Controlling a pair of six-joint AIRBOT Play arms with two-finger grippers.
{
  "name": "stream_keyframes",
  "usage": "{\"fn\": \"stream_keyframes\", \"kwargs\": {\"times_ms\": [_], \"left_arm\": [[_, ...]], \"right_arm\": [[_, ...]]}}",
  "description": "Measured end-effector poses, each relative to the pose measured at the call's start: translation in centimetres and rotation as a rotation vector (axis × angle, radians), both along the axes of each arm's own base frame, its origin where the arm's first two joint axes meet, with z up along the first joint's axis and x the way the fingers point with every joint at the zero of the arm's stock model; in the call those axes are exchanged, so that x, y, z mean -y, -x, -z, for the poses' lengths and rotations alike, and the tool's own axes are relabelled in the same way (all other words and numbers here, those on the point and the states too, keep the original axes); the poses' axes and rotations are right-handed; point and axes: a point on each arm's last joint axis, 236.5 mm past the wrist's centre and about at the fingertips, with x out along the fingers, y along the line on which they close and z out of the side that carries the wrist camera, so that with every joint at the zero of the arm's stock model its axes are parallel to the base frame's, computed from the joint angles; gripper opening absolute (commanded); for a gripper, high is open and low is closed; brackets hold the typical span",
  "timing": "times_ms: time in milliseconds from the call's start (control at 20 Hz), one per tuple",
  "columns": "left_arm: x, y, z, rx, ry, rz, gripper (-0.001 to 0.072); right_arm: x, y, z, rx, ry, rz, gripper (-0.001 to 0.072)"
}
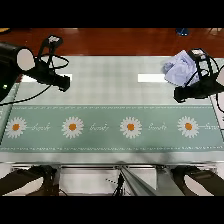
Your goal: Fold the shirts.
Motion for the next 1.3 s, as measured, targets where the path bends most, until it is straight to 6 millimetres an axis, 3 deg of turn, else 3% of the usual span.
{"fn": "stream_keyframes", "kwargs": {"times_ms": [850,1150,1300], "left_arm": [[0.0,0.0,0.0,0.001,0.0,0.0,0.072],[0.1,-0.2,0.0,0.007,0.002,0.001,0.072],[0.4,-1.1,-0.2,0.045,0.013,0.004,0.072]], "right_arm": [[0.0,-0.1,0.0,0.005,-0.001,-0.001,0.0607],[-0.6,-3.0,-1.3,0.139,-0.024,-0.01,0.059],[0.9,-6.3,-3.4,0.304,0.024,0.033,0.059]]}}
